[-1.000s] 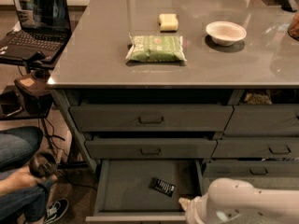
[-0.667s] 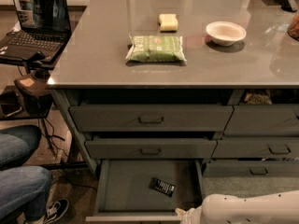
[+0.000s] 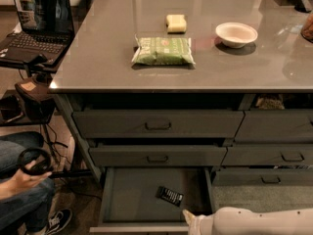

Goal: Pick rxbar chocolate from bottom drawer and place on counter

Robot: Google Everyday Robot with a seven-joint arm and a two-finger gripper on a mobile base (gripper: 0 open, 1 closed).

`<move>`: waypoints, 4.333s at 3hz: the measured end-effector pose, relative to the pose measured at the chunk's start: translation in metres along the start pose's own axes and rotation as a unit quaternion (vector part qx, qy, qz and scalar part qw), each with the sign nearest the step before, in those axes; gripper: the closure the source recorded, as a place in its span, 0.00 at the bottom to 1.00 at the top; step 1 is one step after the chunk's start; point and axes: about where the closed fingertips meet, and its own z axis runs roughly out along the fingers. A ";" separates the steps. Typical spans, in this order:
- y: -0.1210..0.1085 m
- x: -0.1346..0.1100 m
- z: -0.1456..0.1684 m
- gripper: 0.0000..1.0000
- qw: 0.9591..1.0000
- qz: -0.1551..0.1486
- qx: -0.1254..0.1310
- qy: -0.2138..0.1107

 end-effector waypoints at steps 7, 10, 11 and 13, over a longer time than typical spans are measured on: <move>-0.168 -0.041 0.006 0.00 0.962 0.049 0.202 -0.179; -0.265 -0.023 0.033 0.00 0.934 0.078 0.254 -0.240; -0.271 -0.016 0.057 0.00 0.933 0.094 0.249 -0.241; -0.270 -0.016 0.057 0.00 0.933 0.094 0.249 -0.241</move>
Offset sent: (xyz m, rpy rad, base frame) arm 0.0517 0.0089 0.0188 0.0874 -0.1639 -0.0828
